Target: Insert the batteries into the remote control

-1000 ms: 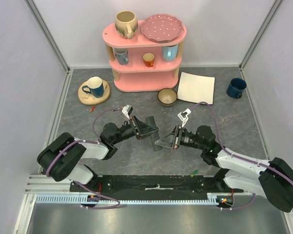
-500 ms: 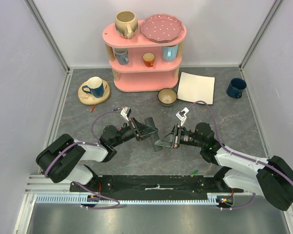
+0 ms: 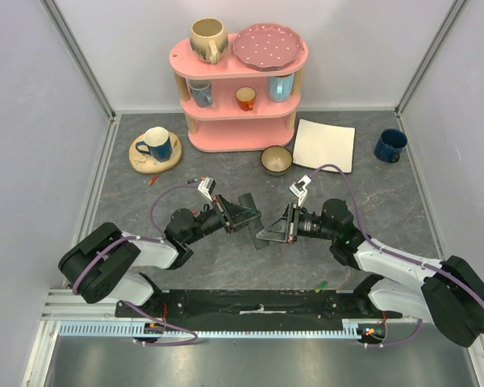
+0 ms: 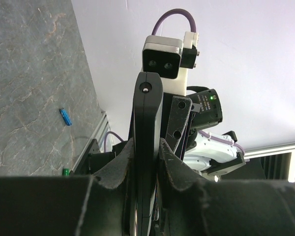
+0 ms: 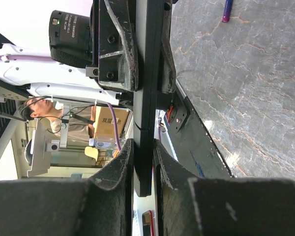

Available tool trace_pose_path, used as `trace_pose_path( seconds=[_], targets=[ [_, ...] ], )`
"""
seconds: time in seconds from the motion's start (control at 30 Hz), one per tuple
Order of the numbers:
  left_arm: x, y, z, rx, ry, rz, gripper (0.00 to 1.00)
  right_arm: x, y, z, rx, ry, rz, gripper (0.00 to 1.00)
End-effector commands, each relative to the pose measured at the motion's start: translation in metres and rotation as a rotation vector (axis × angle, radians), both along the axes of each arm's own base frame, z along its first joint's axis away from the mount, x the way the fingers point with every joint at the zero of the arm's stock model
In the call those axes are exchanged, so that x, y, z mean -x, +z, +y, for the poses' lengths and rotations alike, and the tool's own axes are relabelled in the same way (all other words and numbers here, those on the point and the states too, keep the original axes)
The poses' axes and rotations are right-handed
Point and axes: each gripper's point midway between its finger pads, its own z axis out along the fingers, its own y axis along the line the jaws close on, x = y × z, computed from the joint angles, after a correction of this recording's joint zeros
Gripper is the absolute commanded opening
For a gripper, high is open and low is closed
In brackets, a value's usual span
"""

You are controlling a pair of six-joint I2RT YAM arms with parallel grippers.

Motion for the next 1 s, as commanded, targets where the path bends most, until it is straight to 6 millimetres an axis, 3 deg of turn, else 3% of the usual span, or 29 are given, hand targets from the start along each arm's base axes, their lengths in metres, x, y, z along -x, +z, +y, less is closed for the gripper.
trace_pose_path(
  seconds=[0.0,0.6,0.97],
  targets=[
    [0.075,0.076,0.003,0.24,-0.232,-0.312,0.02,-0.053,0.036,0.0,-0.045,-0.187,-0.143,0.21],
    [0.083,0.073,-0.003,0.232,-0.252,-0.309,0.02,-0.068,0.041,-0.001,-0.054,-0.201,-0.144,0.27],
    [0.07,0.069,-0.004,0.211,-0.211,-0.311,0.02,-0.034,0.042,-0.003,-0.028,-0.048,-0.203,0.45]
  ],
)
